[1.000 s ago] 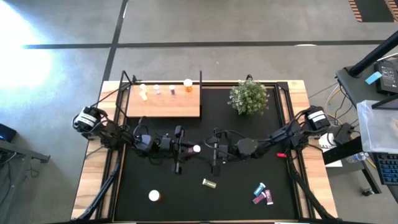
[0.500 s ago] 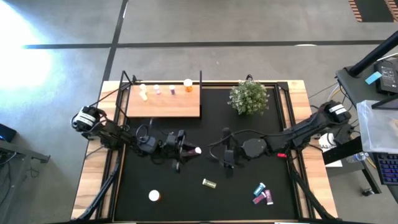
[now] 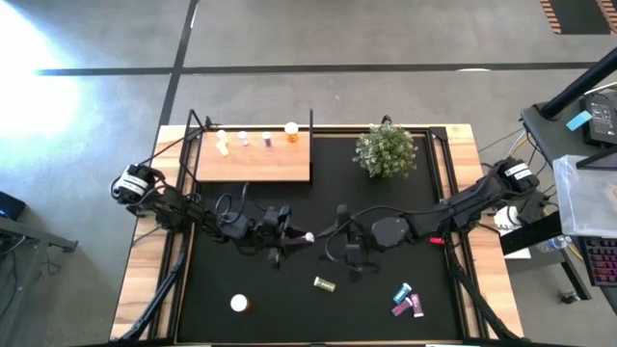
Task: Pick and place medicine bottles onto shelf by color
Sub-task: Put the top pink medicine bottle on the shelf aligned with the other pink medicine bottle
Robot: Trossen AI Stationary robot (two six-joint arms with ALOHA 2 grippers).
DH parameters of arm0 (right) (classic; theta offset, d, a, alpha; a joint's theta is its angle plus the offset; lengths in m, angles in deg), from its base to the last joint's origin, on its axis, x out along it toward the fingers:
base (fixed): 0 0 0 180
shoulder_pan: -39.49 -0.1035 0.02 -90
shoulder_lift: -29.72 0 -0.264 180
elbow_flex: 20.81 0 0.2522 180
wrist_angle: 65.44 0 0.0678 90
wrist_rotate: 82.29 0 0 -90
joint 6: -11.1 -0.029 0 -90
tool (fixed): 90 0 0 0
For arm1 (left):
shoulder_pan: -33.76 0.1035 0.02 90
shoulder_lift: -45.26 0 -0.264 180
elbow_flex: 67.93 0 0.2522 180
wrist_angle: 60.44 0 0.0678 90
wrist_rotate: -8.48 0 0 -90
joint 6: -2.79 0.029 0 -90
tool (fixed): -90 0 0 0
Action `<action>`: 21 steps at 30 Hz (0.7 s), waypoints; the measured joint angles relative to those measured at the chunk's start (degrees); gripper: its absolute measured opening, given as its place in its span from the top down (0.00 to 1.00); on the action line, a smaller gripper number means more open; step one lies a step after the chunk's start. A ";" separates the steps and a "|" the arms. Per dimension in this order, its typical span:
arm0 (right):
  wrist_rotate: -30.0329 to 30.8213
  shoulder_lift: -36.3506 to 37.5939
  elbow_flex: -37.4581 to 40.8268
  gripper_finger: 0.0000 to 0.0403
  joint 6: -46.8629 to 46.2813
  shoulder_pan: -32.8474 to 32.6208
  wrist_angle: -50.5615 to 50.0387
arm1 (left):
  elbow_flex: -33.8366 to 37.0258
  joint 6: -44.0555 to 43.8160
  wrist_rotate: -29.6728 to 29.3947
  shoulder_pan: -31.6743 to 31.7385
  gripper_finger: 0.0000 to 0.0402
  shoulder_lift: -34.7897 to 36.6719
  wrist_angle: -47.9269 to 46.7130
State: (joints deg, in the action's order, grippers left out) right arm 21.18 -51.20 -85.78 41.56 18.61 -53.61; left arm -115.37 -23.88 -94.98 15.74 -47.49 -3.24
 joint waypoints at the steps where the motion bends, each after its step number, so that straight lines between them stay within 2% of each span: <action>1: 0.00 -0.74 -0.81 0.42 0.67 0.02 -0.71 | -0.10 0.02 0.53 0.00 0.73 0.00 0.04; 11: 2.54 -5.60 -10.41 0.42 2.59 0.04 -11.92 | 0.36 -0.16 3.62 -0.44 0.73 0.00 -0.01; 21: 2.61 -5.61 -10.61 0.42 2.13 0.17 -12.59 | -0.04 -0.01 4.47 -0.48 0.73 0.00 -1.05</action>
State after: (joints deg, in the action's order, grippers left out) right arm 23.79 -56.80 -96.39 43.69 18.79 -66.21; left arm -115.41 -23.89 -90.51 15.26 -47.49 -4.29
